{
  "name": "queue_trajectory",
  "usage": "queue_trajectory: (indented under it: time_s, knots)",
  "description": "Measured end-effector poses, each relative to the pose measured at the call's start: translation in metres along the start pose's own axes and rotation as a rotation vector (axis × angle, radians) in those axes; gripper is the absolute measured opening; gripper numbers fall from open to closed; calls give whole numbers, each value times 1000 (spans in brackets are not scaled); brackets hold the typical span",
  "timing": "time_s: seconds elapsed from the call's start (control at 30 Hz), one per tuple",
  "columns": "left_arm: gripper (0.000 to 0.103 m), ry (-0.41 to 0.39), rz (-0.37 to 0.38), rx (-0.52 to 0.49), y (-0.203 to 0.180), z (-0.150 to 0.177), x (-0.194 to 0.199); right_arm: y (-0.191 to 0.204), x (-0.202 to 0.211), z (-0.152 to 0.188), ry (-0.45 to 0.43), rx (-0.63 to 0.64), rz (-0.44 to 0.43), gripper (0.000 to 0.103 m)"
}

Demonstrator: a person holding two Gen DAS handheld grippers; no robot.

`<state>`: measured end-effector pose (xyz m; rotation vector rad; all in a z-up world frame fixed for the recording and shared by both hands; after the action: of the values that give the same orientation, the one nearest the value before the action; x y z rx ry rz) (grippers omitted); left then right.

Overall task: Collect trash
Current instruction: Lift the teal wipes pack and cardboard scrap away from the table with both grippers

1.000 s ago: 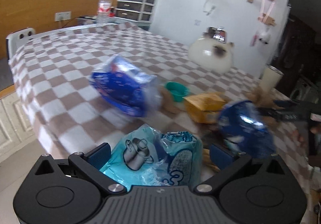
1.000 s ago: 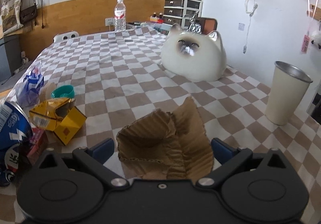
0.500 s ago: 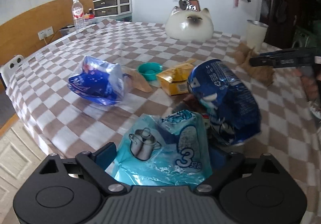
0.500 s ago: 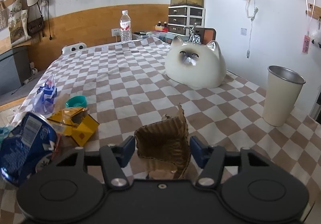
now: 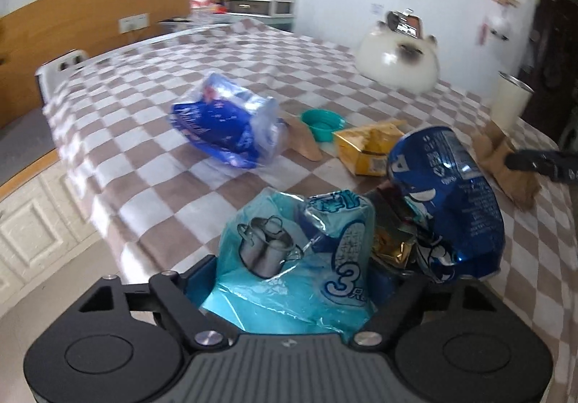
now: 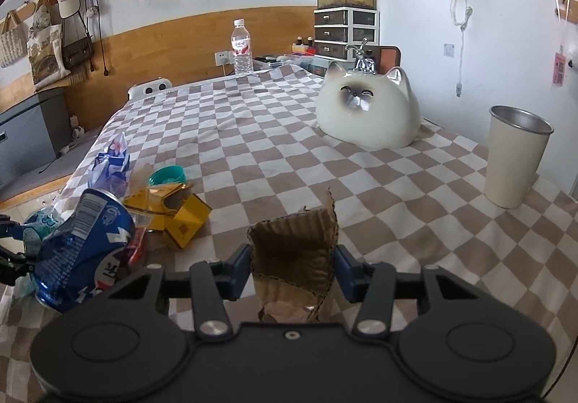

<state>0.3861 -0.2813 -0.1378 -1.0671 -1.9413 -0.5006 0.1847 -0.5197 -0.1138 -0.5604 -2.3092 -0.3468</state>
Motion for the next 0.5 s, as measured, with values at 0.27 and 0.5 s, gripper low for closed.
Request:
queue_trajectory:
  time_s: [0.27, 0.5]
  knots:
    - [79, -77, -102, 83, -13, 13, 37, 15, 18, 7, -26, 9, -23, 48]
    - [79, -151, -160, 113, -36, 22, 72, 33, 44, 14, -65, 40, -44, 48]
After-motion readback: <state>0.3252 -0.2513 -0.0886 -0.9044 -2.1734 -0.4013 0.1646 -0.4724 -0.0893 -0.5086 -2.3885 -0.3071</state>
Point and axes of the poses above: each gripper's, at about its wrist camera, not at the fingertips, and x roughly against the way its jaws point, y to its left, z to its underside, the point moved 5 cm from there along -x, roughly the way its jaws point, and after that the axes turned 13 degrees about y, right-handed, at the moved point
